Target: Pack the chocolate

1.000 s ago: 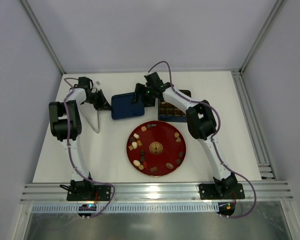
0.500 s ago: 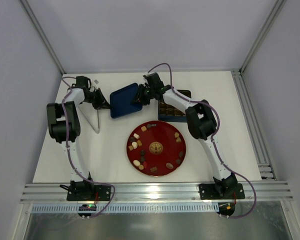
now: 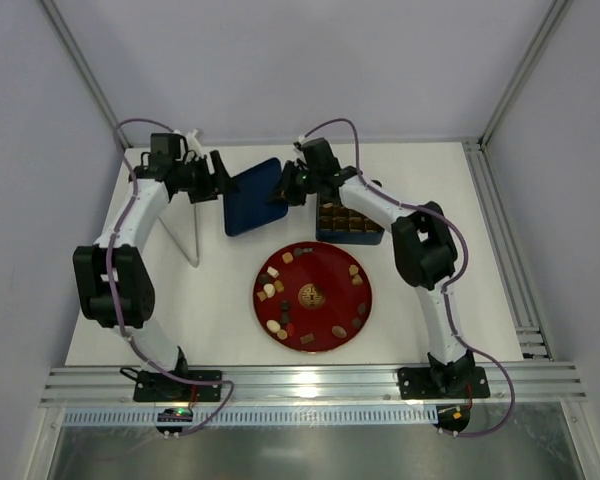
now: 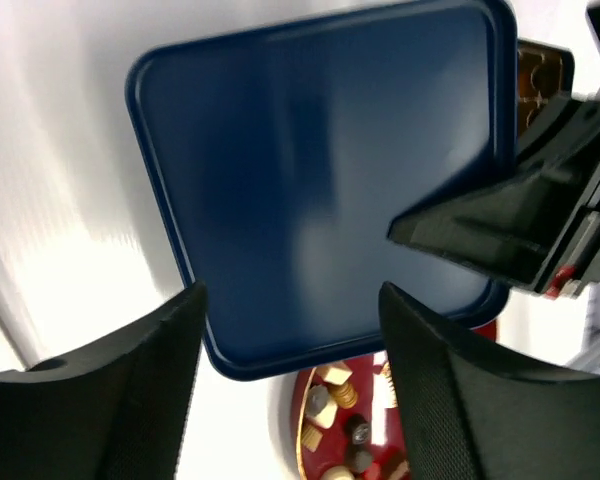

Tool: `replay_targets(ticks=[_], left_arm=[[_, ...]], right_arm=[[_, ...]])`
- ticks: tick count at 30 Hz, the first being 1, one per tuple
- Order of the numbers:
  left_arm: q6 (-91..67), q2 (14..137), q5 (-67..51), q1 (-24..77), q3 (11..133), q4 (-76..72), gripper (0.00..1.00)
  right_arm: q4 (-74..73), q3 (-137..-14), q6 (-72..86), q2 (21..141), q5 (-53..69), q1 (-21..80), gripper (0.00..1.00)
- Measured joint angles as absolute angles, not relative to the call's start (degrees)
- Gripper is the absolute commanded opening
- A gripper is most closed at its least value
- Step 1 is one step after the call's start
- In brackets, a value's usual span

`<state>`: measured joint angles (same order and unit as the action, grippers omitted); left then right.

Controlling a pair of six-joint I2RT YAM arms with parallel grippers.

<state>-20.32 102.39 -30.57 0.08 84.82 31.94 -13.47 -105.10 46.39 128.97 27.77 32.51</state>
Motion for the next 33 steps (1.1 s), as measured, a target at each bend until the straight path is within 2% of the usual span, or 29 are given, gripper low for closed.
replay_targets(ticks=[3, 8, 12, 18, 24, 33], left_arm=[[-17.4, 94.7, -24.7, 5.4, 82.3, 31.4, 0.74], [-11.4, 79.9, -15.2, 20.6, 73.7, 25.7, 0.75], [-6.7, 68.9, -8.9, 26.3, 66.6, 20.5, 0.77], [4.4, 60.4, 3.6, 37.0, 56.5, 5.4, 0.79], [19.9, 63.3, 13.9, 48.5, 48.0, -10.5, 0.78], [36.2, 73.6, 22.8, 51.6, 46.6, -28.5, 0.75]], right_arm=[[-13.7, -104.5, 47.6, 124.5, 28.1, 31.6, 0.04], [-17.5, -105.6, 48.3, 117.6, 27.6, 29.1, 0.04], [-21.7, -105.6, 48.6, 113.9, 27.6, 27.1, 0.04], [-31.0, -105.7, 47.8, 110.5, 26.1, 25.5, 0.04], [-37.1, -106.0, 46.9, 107.5, 25.8, 25.5, 0.04], [-42.7, -108.5, 45.7, 104.0, 25.3, 25.5, 0.04]])
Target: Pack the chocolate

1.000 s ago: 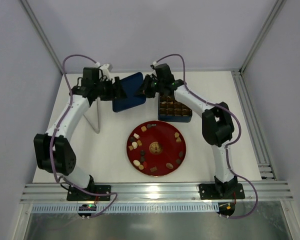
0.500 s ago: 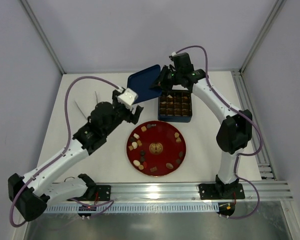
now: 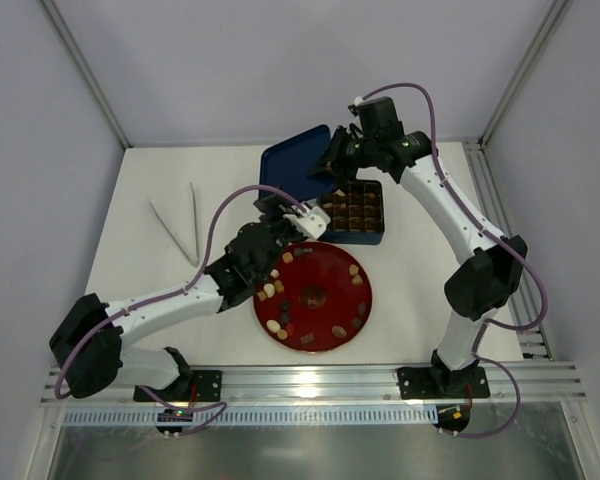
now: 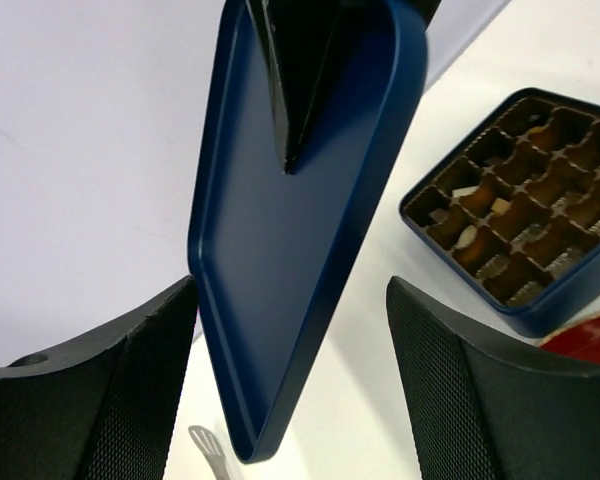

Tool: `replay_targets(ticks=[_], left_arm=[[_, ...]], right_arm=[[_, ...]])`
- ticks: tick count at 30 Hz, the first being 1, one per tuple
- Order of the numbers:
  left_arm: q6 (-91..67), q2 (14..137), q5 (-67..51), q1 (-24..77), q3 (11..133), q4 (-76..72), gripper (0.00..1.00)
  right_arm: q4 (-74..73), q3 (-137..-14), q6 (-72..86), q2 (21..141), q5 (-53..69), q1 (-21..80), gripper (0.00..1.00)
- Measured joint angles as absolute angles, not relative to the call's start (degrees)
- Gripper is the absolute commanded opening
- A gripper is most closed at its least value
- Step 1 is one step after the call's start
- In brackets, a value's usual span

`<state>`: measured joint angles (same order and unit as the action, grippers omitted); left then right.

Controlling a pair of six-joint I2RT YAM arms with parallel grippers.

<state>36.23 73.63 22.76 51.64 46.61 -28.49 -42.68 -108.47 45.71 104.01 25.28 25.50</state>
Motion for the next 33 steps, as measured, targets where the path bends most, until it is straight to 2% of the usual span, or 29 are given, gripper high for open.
replay_targets(ticks=[10, 19, 25, 28, 29, 33], left_arm=[[47.7, 81.3, 27.6, 51.7, 46.7, -42.7, 0.67], [54.2, 86.3, 29.5, 51.7, 47.8, -51.0, 0.51], [55.9, 89.1, 30.9, 51.6, 49.8, -51.7, 0.32], [56.9, 90.1, 31.5, 51.6, 50.6, -52.1, 0.13], [57.5, 90.4, 31.5, 51.7, 50.7, -52.1, 0.01], [59.1, 91.2, 31.5, 51.8, 51.0, -52.2, 0.00]], right_arm=[[-43.9, -108.0, 45.4, 101.7, 25.3, 25.5, 0.04], [-43.8, -106.5, 45.3, 101.6, 25.3, 25.6, 0.04], [-43.0, -106.1, 45.5, 101.4, 25.3, 26.0, 0.04], [-41.3, -105.1, 45.9, 100.3, 25.2, 26.1, 0.04], [-40.4, -104.8, 46.2, 99.8, 25.2, 26.1, 0.07], [-39.5, -103.8, 46.0, 98.6, 24.8, 26.2, 0.11]])
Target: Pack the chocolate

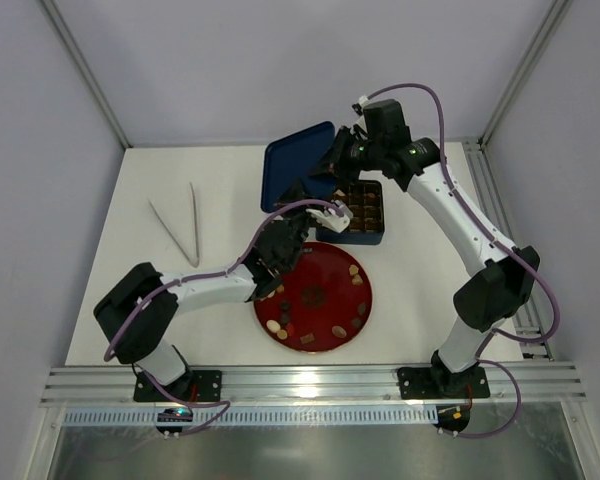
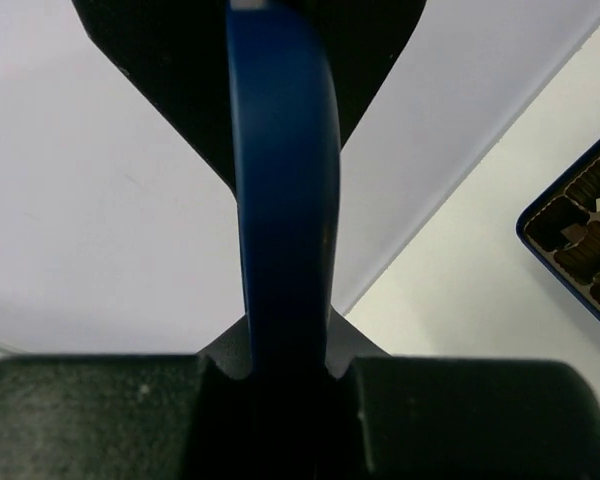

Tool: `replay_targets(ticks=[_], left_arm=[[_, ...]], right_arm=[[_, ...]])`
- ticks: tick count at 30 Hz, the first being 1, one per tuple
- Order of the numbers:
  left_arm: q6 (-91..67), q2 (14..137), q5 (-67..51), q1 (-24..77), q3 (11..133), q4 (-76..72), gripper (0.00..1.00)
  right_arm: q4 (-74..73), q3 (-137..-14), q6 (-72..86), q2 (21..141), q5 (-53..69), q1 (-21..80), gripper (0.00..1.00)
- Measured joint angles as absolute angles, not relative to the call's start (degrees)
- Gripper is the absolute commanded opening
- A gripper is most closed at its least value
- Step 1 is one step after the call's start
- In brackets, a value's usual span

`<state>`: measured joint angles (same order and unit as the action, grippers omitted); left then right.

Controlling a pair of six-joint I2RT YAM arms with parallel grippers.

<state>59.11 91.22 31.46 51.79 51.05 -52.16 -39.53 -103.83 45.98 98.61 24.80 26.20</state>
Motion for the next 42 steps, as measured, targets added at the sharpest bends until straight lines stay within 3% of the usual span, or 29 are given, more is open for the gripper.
replay_targets(ticks=[4, 8, 11, 19, 24, 42], left_arm=[[59.3, 91.2, 31.6, 51.7, 51.2, -52.0, 0.00], [58.5, 91.0, 31.4, 51.7, 51.2, -52.3, 0.00], [57.3, 89.9, 31.4, 51.6, 51.2, -52.1, 0.00], [49.8, 85.5, 29.6, 51.5, 52.9, -45.1, 0.00], [43.6, 83.6, 28.0, 51.5, 55.3, -38.2, 0.00], [13.6, 83.5, 12.1, 46.4, 72.1, -7.7, 0.00]], right_arm=[[-38.6, -103.5, 46.0, 98.6, 24.8, 26.2, 0.13], [-38.1, -102.8, 45.8, 98.2, 25.0, 26.2, 0.45], [-38.1, -102.4, 44.9, 97.9, 24.8, 26.3, 0.62], [-36.0, -101.6, 42.2, 94.7, 20.7, 26.5, 0.93], [-30.2, -98.4, 40.1, 90.2, 18.4, 26.3, 0.99], [-18.4, -93.8, 36.5, 81.4, 12.4, 18.1, 1.00]])
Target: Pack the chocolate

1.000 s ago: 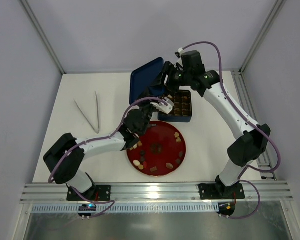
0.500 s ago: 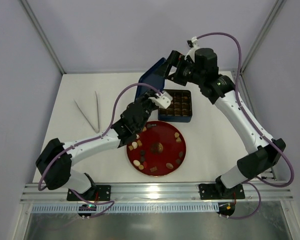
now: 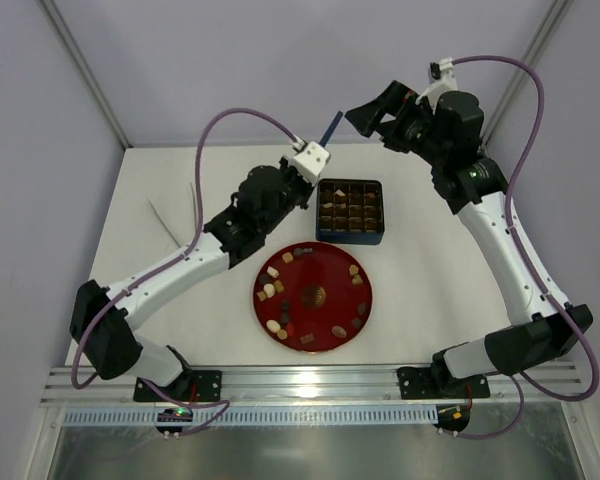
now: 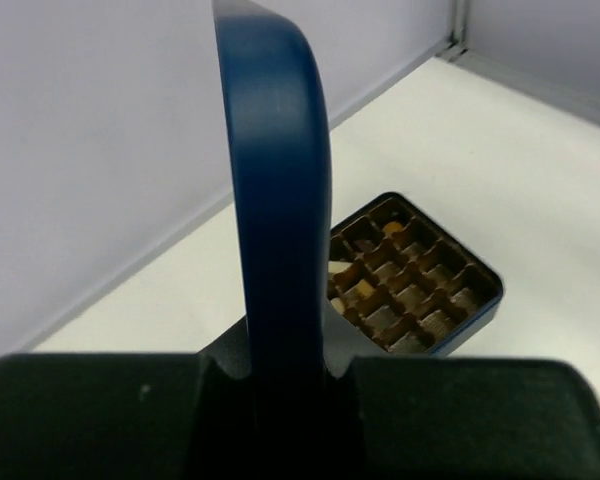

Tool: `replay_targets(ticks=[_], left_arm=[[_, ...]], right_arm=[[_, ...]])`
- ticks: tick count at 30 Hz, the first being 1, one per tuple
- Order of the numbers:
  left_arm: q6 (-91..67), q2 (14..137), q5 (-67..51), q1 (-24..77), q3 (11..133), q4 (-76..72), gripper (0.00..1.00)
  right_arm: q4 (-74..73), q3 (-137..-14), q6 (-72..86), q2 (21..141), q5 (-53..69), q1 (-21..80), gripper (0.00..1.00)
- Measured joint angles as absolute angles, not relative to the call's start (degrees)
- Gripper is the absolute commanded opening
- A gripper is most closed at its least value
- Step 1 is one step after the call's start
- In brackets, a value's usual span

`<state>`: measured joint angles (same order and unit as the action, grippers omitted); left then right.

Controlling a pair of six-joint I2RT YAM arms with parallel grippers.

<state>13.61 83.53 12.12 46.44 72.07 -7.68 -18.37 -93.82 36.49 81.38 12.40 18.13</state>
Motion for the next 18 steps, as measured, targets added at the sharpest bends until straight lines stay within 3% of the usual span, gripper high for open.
replay_targets(ticks=[12, 18], left_arm=[[-29.8, 96.0, -18.9, 29.7, 89.7, -1.6, 0.00], [-50.4, 107.6, -32.4, 27.0, 89.6, -10.1, 0.00]], right_arm=[[-20.8, -85.1, 30.2, 81.0, 8.5, 8.2, 1.00], [-19.5, -77.2, 28.5, 81.3, 10.3, 6.9, 1.00]])
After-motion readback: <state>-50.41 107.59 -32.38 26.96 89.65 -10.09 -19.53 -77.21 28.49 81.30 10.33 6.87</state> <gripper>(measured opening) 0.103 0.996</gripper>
